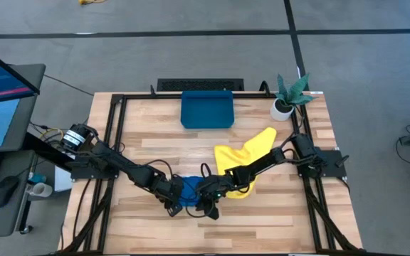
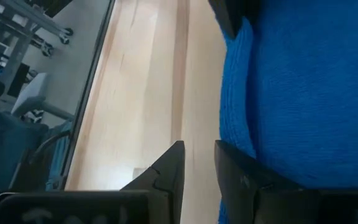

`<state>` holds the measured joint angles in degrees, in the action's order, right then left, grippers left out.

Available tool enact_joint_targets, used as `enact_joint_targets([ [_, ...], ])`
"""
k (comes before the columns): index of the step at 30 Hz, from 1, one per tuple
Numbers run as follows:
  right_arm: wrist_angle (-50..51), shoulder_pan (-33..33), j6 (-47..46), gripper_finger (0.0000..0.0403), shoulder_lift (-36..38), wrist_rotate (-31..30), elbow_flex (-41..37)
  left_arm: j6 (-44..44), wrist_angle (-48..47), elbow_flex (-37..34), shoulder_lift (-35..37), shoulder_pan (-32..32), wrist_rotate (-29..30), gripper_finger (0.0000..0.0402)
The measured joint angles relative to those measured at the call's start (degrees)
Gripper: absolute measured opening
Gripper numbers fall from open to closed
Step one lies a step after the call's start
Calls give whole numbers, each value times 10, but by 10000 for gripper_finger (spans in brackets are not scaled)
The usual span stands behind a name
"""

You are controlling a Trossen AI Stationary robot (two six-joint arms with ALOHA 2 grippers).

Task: Roll microfiber towels into tight, uniform cylinder then place into a basket
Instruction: Roll the blue towel

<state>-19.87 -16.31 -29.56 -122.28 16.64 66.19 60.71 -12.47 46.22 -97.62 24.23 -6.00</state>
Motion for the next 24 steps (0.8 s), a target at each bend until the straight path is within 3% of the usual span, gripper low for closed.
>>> enact_joint_targets([
  [9, 64, 21, -4, 111, 16, -24, 1, 0, 0, 0, 0, 0, -2, 15],
  [19, 65, 21, -6, 110, 5, -31, 3, -1, 0, 0, 0, 2, -1, 15],
  [24, 66, 21, -9, 110, 4, -31, 2, -42, 4, 0, 0, 8, 7, 26],
])
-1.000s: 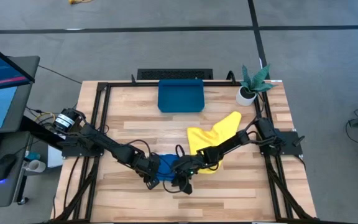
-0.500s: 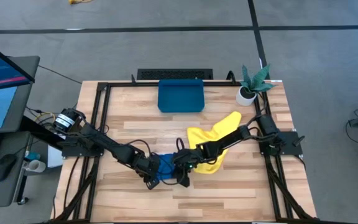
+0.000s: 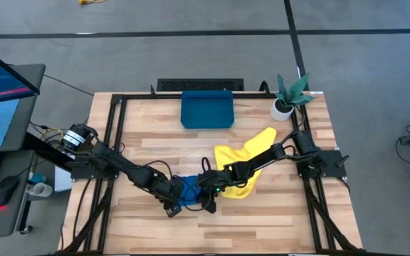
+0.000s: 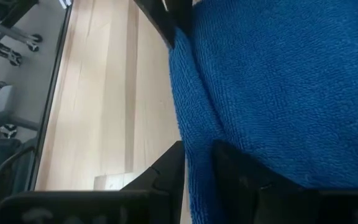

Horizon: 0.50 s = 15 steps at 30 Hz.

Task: Roll microfiber towels into tight, uniform cylinder then place into a basket
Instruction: Roll the blue towel

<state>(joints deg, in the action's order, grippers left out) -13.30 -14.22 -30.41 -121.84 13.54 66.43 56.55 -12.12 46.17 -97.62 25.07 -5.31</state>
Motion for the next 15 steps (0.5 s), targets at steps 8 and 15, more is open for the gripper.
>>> enact_joint_targets([
  [8, 0, 0, 2, 110, -1, -1, -1, -43, 19, 0, 0, 12, 15, 98],
  [15, 1, 0, 3, 110, -2, -1, -1, -79, 9, -2, 20, 15, 11, 125],
])
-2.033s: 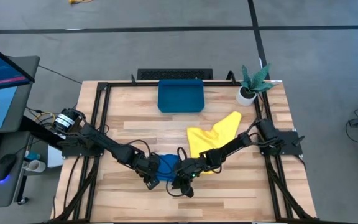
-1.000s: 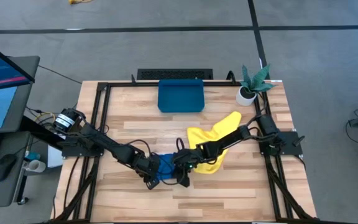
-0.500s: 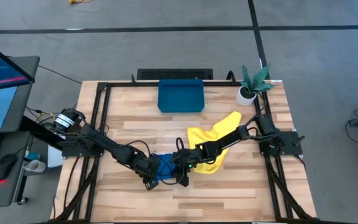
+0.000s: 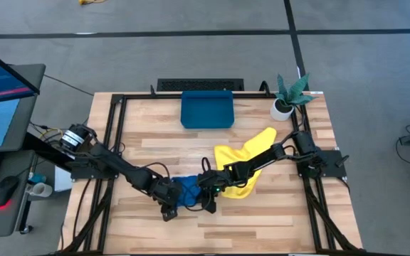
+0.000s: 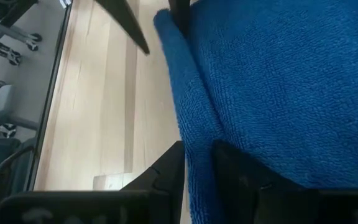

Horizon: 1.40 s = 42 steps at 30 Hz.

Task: Roll microfiber towels into tight, uniform cylinder then place into a basket
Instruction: Roll the blue towel

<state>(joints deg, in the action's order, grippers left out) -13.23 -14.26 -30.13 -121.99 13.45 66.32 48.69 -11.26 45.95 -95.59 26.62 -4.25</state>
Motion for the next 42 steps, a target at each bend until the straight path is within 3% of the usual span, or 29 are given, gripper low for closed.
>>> enact_joint_targets([
  [7, 1, 0, 1, 110, 0, 0, 0, 3, -72, 0, 85, 16, 54, 114],
  [13, 2, 0, 2, 111, 0, 0, -1, -111, 1, 1, 134, 67, 142, 105],
  [16, 2, 0, 2, 111, 0, 0, -1, -135, 57, 2, 118, 89, 174, 98],
  [23, 1, 0, 1, 111, 0, 0, -1, -131, 105, 2, 27, 88, 175, 83],
  [42, 1, 0, 1, 111, 0, 0, -1, -84, 63, 3, -13, 55, 186, 81],
])
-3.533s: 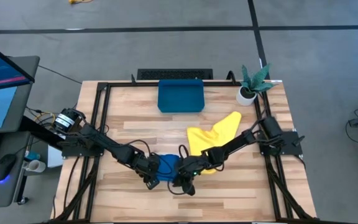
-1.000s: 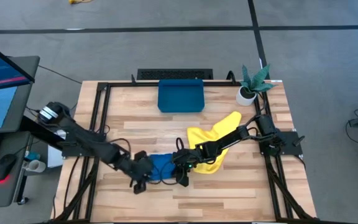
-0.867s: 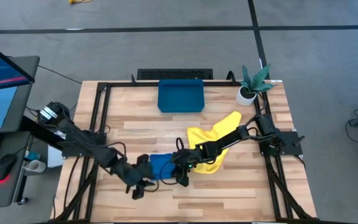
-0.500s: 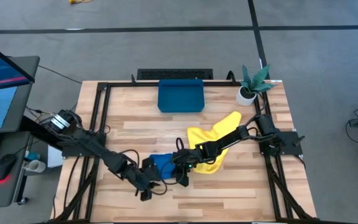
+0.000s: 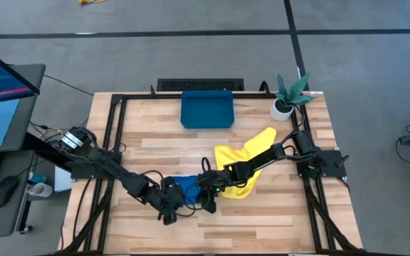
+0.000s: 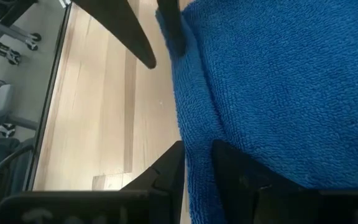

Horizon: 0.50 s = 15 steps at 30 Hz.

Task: Roll microfiber towels into tight, uniform cylinder then place into a basket
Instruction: Roll the blue towel

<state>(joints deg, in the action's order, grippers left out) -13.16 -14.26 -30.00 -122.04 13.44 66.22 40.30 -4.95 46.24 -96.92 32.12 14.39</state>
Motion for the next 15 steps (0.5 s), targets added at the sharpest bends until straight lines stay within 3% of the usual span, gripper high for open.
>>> enact_joint_targets([
  [8, 1, 0, 0, 111, 0, 1, 0, 63, -52, 2, -13, -10, 17, 81],
  [15, 1, -3, 3, 112, 0, 2, 0, 70, -39, 3, -37, -10, 8, 81],
])
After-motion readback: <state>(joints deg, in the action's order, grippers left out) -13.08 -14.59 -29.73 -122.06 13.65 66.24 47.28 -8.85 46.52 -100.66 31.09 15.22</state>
